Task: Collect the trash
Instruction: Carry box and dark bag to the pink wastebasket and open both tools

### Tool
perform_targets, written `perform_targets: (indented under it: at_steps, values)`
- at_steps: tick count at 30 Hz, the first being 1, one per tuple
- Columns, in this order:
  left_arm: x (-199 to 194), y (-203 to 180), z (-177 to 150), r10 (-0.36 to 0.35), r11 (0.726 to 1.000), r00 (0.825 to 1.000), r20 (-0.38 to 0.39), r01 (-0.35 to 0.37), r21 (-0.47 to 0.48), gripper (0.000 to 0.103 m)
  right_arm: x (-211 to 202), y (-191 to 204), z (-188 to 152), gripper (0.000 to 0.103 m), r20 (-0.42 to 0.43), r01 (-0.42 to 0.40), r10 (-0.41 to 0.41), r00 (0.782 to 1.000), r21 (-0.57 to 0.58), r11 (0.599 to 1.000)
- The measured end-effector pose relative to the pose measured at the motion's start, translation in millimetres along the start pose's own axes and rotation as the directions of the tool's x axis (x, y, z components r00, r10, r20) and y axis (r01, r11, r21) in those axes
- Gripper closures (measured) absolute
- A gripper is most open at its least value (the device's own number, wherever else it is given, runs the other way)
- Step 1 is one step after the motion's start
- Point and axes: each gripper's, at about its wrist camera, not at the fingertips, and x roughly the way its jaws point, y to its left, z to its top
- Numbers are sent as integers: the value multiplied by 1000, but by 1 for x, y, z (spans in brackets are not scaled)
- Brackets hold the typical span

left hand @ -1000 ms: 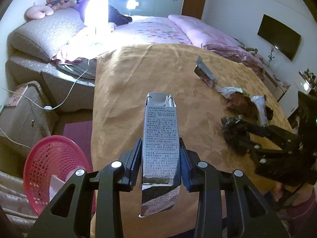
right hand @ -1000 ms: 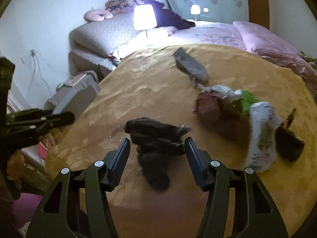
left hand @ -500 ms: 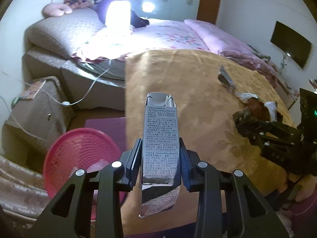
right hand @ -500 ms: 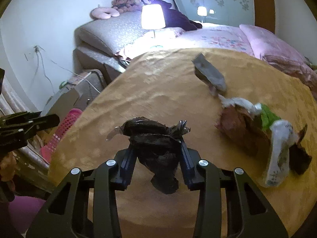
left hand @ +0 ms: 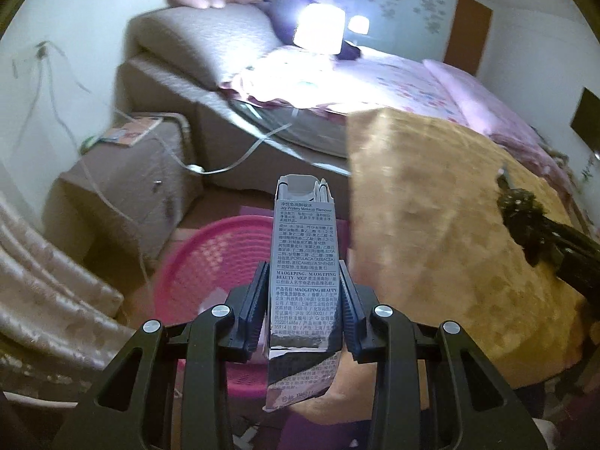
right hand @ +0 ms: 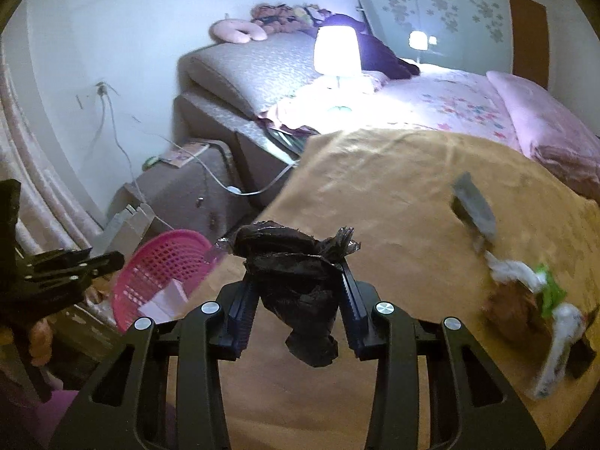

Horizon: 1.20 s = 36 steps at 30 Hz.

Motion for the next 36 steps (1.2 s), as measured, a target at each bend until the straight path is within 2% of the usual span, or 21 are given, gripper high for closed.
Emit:
perform_targets:
  at_steps: [3, 6, 12, 19, 26, 36]
  values:
    - [-1, 11, 3, 12, 1000, 1000, 7, -12, -27, 70, 8, 11, 4, 64, -11, -25, 25, 1000, -9, 1000]
    - [-1, 18, 1, 67, 997, 998, 15, -67, -25, 70, 16, 23, 8, 64, -26, -49, 49, 998, -22, 999]
    - [7, 30, -11, 126, 992, 992, -8, -126, -21, 70, 28, 51, 14, 64, -52, -95, 92, 994, -58, 994]
    - [17, 43, -13, 135, 990, 990, -30, -136, -42, 70, 51, 79, 18, 64, -102, -143, 134, 986, -82, 986]
    - [33, 56, -17, 128, 987, 988, -90, -135, -82, 70, 82, 102, 18, 64, -179, -197, 180, 967, -80, 977]
    - [52, 59, -23, 129, 987, 980, -153, -141, -72, 69, 117, 120, 7, 64, -278, -218, 191, 941, -70, 973]
